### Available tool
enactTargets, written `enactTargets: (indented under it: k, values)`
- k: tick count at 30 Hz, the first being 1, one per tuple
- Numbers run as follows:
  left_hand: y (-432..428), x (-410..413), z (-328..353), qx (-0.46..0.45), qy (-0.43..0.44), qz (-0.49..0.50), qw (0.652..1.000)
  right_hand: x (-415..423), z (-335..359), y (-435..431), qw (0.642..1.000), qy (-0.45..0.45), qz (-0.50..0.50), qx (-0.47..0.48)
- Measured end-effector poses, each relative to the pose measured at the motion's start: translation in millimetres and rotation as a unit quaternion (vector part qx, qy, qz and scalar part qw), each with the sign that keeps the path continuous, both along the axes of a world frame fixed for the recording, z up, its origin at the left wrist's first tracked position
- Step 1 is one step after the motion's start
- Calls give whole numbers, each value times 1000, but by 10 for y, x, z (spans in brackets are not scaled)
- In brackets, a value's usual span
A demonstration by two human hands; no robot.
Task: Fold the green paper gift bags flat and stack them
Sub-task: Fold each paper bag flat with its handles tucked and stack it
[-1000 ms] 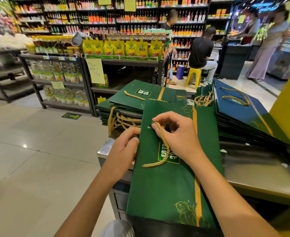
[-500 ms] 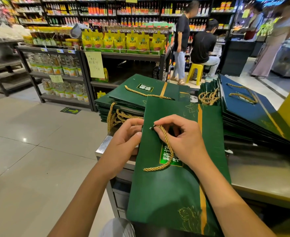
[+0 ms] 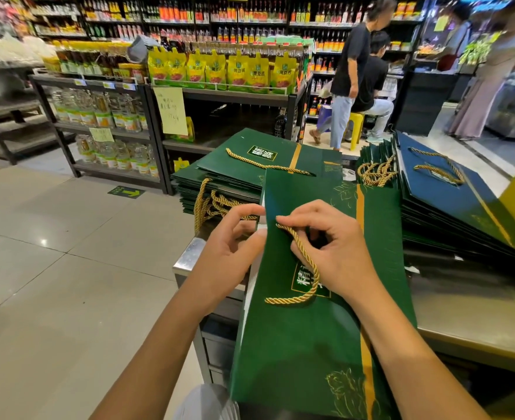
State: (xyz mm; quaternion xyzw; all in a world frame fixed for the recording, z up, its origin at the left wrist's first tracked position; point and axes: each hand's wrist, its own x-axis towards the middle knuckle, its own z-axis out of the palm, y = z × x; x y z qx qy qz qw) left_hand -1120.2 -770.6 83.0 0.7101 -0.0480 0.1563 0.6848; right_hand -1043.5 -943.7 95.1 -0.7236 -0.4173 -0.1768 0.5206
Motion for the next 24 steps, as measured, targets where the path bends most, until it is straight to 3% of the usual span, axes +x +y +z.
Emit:
enactTargets:
  k: [5,10,18,24]
  values:
    - [-77,9,10,36,-23,24,999,-44,98,-28,996,88,9,3]
    - [-159,-10,32,75,-46,51,995,-206,385,-13,968,249,-10,-21]
    - [-249,-23,51,84,-55,82,992,-347,610,73,959,253,-89,-87]
    - [-157,-78,48,57,-48,6,997,-334,614,63,969,212,-113,-67]
